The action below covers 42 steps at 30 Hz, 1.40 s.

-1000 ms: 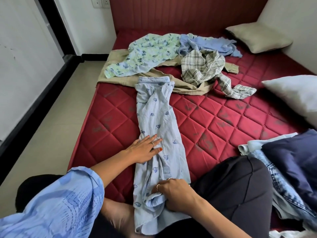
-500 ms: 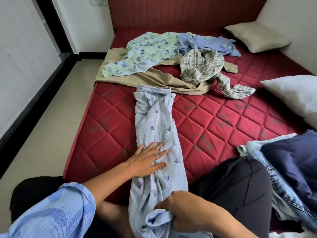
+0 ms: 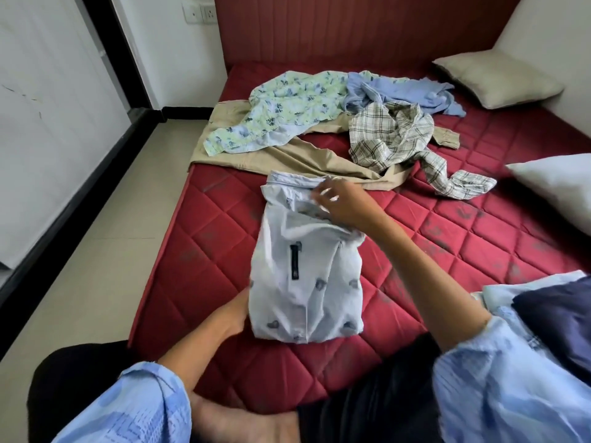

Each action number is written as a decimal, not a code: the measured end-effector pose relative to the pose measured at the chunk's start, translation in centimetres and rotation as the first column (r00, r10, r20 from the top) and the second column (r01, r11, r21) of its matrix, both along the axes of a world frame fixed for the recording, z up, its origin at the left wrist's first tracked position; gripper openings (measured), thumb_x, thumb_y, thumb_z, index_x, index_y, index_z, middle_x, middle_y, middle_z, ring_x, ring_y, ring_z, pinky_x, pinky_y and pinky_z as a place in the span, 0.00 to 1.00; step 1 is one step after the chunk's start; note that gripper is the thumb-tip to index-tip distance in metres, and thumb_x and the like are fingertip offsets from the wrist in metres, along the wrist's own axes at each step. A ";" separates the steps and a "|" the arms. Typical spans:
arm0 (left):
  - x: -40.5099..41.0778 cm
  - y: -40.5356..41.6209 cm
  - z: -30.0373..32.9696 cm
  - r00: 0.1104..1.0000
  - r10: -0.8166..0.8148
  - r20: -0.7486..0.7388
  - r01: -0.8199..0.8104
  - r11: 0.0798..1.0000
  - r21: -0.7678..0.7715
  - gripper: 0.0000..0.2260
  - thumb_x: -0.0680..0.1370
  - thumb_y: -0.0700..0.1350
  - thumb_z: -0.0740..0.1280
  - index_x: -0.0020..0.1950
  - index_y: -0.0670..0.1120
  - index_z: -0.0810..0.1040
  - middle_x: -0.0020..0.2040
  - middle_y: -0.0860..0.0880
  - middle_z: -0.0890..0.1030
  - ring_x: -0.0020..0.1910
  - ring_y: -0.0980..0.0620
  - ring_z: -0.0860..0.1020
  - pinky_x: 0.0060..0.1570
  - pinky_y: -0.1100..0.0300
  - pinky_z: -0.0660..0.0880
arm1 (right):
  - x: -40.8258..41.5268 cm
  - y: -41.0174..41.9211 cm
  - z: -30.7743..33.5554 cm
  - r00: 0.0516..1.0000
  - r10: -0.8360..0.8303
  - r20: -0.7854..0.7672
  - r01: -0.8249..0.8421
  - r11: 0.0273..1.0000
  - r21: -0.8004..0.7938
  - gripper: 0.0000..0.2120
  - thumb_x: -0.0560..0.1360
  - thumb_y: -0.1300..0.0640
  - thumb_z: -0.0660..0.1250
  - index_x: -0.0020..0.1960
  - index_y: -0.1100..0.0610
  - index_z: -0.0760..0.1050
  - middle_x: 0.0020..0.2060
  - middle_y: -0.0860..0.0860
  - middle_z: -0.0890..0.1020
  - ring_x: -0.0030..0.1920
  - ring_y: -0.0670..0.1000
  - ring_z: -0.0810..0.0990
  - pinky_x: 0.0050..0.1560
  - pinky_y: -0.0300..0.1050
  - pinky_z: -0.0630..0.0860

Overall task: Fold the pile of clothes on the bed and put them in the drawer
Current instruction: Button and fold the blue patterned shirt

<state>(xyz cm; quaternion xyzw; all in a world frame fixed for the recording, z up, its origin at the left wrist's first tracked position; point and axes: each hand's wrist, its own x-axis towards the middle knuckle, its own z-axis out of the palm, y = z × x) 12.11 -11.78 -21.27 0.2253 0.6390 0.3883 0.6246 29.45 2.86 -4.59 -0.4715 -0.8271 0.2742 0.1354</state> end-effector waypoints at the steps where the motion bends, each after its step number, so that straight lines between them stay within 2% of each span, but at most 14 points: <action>1: 0.5 0.2 0.4 0.996 0.060 0.068 -0.062 0.998 0.023 0.17 0.83 0.50 0.55 0.65 0.41 0.73 0.61 0.38 0.79 0.30 0.58 0.81 0.50 0.57 0.78 | 0.1 1.4 -0.8 0.984 -0.166 -0.069 0.170 0.984 0.059 0.10 0.78 0.54 0.63 0.52 0.59 0.78 0.43 0.54 0.82 0.39 0.52 0.78 0.40 0.43 0.70; 5: 0.0 -0.1 1.1 0.974 0.095 0.205 -0.092 0.996 -0.022 0.32 0.78 0.67 0.49 0.51 0.44 0.81 0.42 0.45 0.85 0.40 0.50 0.84 0.45 0.56 0.77 | 1.6 -1.0 -5.7 0.928 -0.321 -0.189 0.345 0.932 0.107 0.10 0.79 0.57 0.61 0.42 0.62 0.74 0.39 0.59 0.79 0.41 0.57 0.77 0.38 0.45 0.62; 8: 0.2 -0.4 0.3 0.986 -0.008 0.169 0.002 0.999 0.040 0.26 0.76 0.67 0.58 0.60 0.49 0.79 0.55 0.50 0.84 0.56 0.53 0.81 0.60 0.56 0.74 | 2.8 -6.1 -10.3 0.971 -0.200 -0.132 0.215 0.970 0.115 0.14 0.79 0.50 0.62 0.57 0.59 0.76 0.56 0.56 0.79 0.56 0.58 0.77 0.53 0.50 0.72; 12: 1.1 -0.5 0.1 0.982 -0.152 -0.110 0.161 0.984 0.077 0.33 0.64 0.68 0.73 0.60 0.48 0.80 0.52 0.53 0.85 0.53 0.55 0.82 0.63 0.55 0.73 | 3.7 -11.2 -15.2 0.994 -0.072 0.087 0.050 0.972 0.229 0.30 0.77 0.35 0.49 0.69 0.52 0.68 0.71 0.52 0.67 0.72 0.55 0.65 0.69 0.57 0.63; 15: 1.9 -0.3 0.4 0.931 -0.119 -0.346 0.169 0.979 0.116 0.17 0.74 0.58 0.70 0.55 0.47 0.82 0.47 0.51 0.85 0.48 0.55 0.83 0.55 0.57 0.78 | 4.0 -11.9 -16.3 0.989 -0.142 0.048 0.135 0.983 0.124 0.36 0.74 0.29 0.47 0.75 0.48 0.60 0.77 0.52 0.53 0.77 0.54 0.50 0.74 0.55 0.52; 19: 2.6 0.5 -0.1 0.738 -0.094 -0.668 0.199 0.977 0.082 0.23 0.75 0.62 0.66 0.45 0.41 0.79 0.41 0.47 0.82 0.40 0.51 0.81 0.39 0.58 0.76 | 4.5 -9.1 -14.9 0.801 -0.517 -0.303 0.442 0.851 -0.283 0.32 0.74 0.45 0.69 0.72 0.58 0.63 0.70 0.57 0.68 0.70 0.55 0.67 0.72 0.51 0.64; 21: 3.1 0.1 0.1 0.753 -0.022 -0.658 0.170 0.972 0.162 0.23 0.76 0.59 0.66 0.43 0.38 0.78 0.37 0.45 0.82 0.36 0.49 0.80 0.34 0.59 0.72 | 5.0 -7.9 -14.2 0.733 -0.573 -0.367 0.396 0.798 -0.454 0.31 0.71 0.48 0.72 0.69 0.57 0.65 0.64 0.53 0.75 0.62 0.50 0.75 0.65 0.51 0.73; 26: 3.5 -0.7 1.7 0.843 0.116 -0.525 0.096 0.928 0.360 0.17 0.76 0.51 0.68 0.41 0.37 0.80 0.36 0.43 0.83 0.33 0.56 0.78 0.35 0.58 0.72 | 5.5 -7.7 -13.2 0.741 -0.428 -0.517 0.289 0.899 -0.329 0.25 0.74 0.64 0.69 0.68 0.49 0.68 0.61 0.43 0.76 0.63 0.42 0.74 0.64 0.40 0.71; 28: 3.4 -0.6 1.8 0.870 0.085 -0.486 0.082 0.947 0.312 0.11 0.76 0.52 0.68 0.43 0.44 0.81 0.38 0.48 0.84 0.34 0.61 0.79 0.38 0.63 0.74 | 5.5 -7.8 -13.3 0.768 -0.390 -0.509 0.278 0.918 -0.284 0.25 0.75 0.65 0.68 0.69 0.49 0.67 0.61 0.40 0.75 0.61 0.39 0.74 0.62 0.34 0.70; 31: 3.2 -0.6 1.2 0.943 0.045 -0.329 -0.003 0.992 0.128 0.11 0.76 0.52 0.70 0.52 0.46 0.81 0.46 0.49 0.84 0.44 0.55 0.82 0.49 0.59 0.78 | 5.6 -7.4 -13.9 0.850 -0.414 -0.326 0.307 0.892 -0.332 0.27 0.75 0.61 0.68 0.72 0.50 0.65 0.55 0.46 0.77 0.55 0.45 0.77 0.60 0.42 0.73; 35: 3.7 -1.0 1.4 0.951 0.066 -0.301 -0.068 0.998 0.006 0.13 0.76 0.53 0.70 0.53 0.45 0.81 0.46 0.48 0.84 0.45 0.52 0.82 0.44 0.63 0.77 | 5.5 -7.0 -13.8 0.898 -0.382 -0.219 0.293 0.889 -0.351 0.28 0.76 0.59 0.68 0.73 0.49 0.63 0.43 0.46 0.77 0.43 0.44 0.76 0.46 0.38 0.70; 37: 3.9 -1.2 1.6 0.945 0.032 -0.326 -0.049 0.998 -0.044 0.15 0.76 0.55 0.68 0.53 0.44 0.79 0.47 0.47 0.83 0.47 0.51 0.81 0.47 0.60 0.77 | 5.5 -6.6 -13.6 0.923 -0.338 -0.184 0.268 0.907 -0.324 0.30 0.76 0.59 0.67 0.74 0.50 0.61 0.60 0.53 0.76 0.56 0.49 0.76 0.56 0.41 0.70; 39: 3.9 -1.5 1.8 0.945 -0.016 -0.328 -0.024 0.993 -0.117 0.17 0.76 0.56 0.68 0.54 0.43 0.75 0.49 0.47 0.81 0.51 0.49 0.80 0.53 0.56 0.77 | 5.8 -6.2 -13.7 0.957 -0.268 -0.111 0.234 0.940 -0.246 0.30 0.76 0.56 0.68 0.75 0.48 0.61 0.76 0.55 0.58 0.73 0.56 0.62 0.72 0.51 0.60; 42: 3.5 -1.9 2.2 0.960 -0.076 -0.269 0.034 0.987 -0.160 0.23 0.71 0.57 0.72 0.57 0.41 0.76 0.52 0.45 0.82 0.52 0.46 0.81 0.58 0.50 0.77 | 6.4 -5.7 -13.0 0.992 -0.114 -0.062 0.105 0.986 -0.131 0.25 0.77 0.48 0.67 0.72 0.48 0.67 0.78 0.48 0.46 0.77 0.54 0.51 0.74 0.53 0.49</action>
